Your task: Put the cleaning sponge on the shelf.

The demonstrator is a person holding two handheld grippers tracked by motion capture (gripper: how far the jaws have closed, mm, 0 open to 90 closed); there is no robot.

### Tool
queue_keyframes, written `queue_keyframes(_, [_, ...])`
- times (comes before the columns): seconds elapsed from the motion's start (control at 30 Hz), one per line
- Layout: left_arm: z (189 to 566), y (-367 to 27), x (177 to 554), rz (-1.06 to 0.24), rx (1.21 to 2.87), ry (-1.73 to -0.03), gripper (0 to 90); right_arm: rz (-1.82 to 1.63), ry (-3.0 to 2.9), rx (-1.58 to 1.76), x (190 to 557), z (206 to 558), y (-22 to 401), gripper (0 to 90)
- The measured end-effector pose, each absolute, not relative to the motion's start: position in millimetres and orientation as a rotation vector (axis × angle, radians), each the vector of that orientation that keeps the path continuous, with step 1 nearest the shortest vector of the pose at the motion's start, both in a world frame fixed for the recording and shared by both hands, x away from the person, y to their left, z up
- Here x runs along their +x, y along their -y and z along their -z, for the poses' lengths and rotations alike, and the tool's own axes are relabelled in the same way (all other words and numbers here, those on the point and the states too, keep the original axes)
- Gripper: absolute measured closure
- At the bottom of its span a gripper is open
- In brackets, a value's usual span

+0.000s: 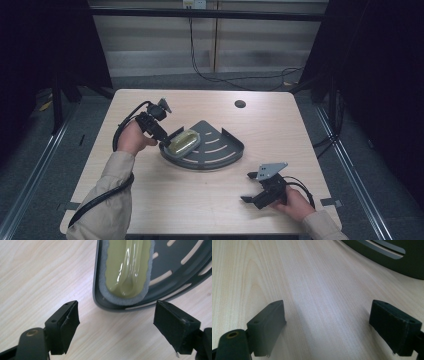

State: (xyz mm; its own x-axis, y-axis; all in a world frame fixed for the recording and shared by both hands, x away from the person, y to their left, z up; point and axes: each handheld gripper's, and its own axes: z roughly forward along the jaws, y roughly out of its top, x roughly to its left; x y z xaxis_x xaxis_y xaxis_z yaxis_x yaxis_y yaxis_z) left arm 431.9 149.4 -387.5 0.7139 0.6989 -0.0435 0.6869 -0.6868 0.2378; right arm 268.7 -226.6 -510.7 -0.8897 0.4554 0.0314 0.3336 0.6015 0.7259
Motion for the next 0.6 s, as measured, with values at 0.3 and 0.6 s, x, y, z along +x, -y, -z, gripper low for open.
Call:
queue_keyframes(0.3, [398.6, -170.9, 417.1, -0.055, 2.672, -1.122, 19.9, -1.160, -2.667, 0.663, 268.6, 510.8, 226.7, 12.6])
queue_keyframes(0.6, [410.9, -185.9, 400.8, -0.070, 2.669, -1.098, 19.6, -1.159, -2.668, 0.664, 268.5, 510.8, 226.7, 12.6])
